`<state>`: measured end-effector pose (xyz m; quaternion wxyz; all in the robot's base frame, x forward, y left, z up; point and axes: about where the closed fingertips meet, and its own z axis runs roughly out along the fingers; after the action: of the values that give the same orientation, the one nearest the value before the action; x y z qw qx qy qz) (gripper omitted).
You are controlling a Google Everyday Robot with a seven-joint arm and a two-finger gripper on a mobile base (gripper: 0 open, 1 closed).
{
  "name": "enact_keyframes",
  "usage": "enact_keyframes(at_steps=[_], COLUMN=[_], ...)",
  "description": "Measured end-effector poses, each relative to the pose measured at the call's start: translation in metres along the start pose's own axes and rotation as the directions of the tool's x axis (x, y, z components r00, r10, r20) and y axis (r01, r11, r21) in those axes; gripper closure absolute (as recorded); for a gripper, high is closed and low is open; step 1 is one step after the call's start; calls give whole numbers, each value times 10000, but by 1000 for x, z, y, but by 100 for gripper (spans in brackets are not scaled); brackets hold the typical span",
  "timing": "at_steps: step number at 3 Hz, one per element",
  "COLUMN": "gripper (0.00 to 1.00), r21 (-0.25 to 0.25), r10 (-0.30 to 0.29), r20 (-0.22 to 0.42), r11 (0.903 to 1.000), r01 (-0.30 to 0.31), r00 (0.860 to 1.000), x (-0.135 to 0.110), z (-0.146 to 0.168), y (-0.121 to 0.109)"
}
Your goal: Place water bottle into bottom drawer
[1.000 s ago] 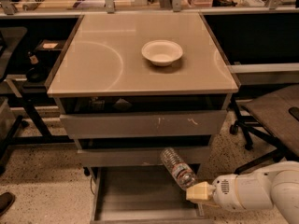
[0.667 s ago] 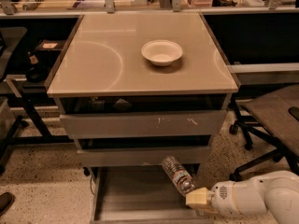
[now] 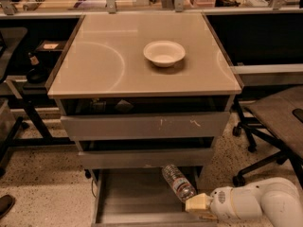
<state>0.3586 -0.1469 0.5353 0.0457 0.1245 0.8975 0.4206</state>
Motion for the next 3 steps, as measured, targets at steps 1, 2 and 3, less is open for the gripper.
enact_keyframes(at_steps=[1,2,3], gripper=[100,100,100], r21=[-116,-227,-251], r10=[266,734,893], r20=[-143,-461,-793], r11=[9996,9970,9955], r01=[-267,-745,-915], r00=[9995,9962,9928], x=[-2,-4,-9], z=[11,39,57], y=[-9,-32,-46])
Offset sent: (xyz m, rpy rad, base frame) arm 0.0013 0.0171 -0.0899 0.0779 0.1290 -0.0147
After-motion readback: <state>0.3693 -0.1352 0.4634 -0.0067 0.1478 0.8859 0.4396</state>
